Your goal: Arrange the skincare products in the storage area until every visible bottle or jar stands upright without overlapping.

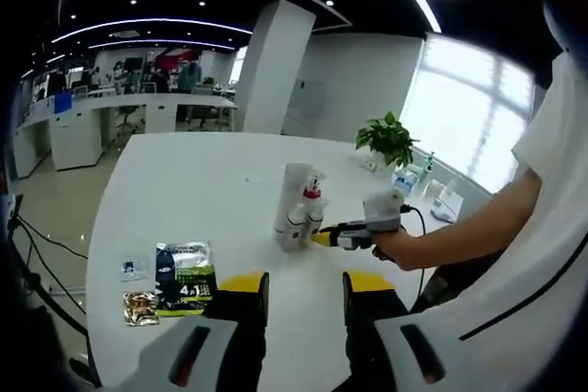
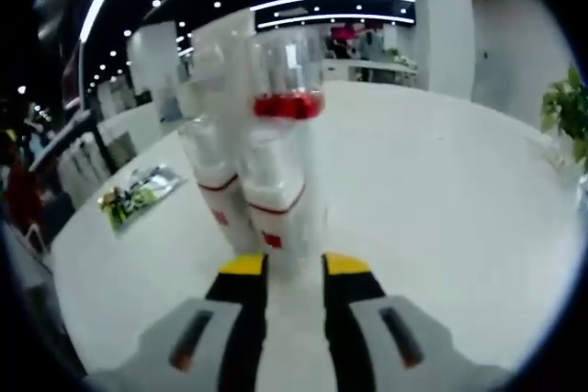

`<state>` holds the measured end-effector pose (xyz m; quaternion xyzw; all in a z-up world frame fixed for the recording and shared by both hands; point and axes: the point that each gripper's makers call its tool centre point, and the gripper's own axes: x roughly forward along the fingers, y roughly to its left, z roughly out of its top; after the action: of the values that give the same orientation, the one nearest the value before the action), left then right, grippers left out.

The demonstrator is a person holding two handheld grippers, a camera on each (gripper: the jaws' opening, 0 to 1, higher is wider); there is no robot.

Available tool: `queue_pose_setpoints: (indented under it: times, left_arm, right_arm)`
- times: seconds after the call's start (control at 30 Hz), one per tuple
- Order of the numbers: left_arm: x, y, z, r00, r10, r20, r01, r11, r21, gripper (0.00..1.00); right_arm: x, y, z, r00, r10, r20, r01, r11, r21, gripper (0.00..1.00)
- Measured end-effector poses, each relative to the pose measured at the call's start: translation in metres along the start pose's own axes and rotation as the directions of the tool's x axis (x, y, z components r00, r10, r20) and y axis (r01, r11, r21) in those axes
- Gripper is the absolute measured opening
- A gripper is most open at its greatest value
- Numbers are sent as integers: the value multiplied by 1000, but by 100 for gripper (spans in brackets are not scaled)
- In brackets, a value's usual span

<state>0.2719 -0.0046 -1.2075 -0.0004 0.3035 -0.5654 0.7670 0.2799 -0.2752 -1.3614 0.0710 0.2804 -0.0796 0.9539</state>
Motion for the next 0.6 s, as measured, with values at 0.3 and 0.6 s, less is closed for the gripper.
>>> queue_pose_setpoints:
  times: [0.3, 0.6]
  left_arm:
    - [28, 84, -62, 968, 142, -205, -183, 964, -196, 47]
    - [83, 176, -47, 908, 348, -235, -349, 936, 38, 100]
  right_arm:
    - [-71, 0, -21, 997, -60, 47, 55, 994, 96, 23]
    - [-123, 26, -33, 987, -122, 101, 102, 978, 184, 25]
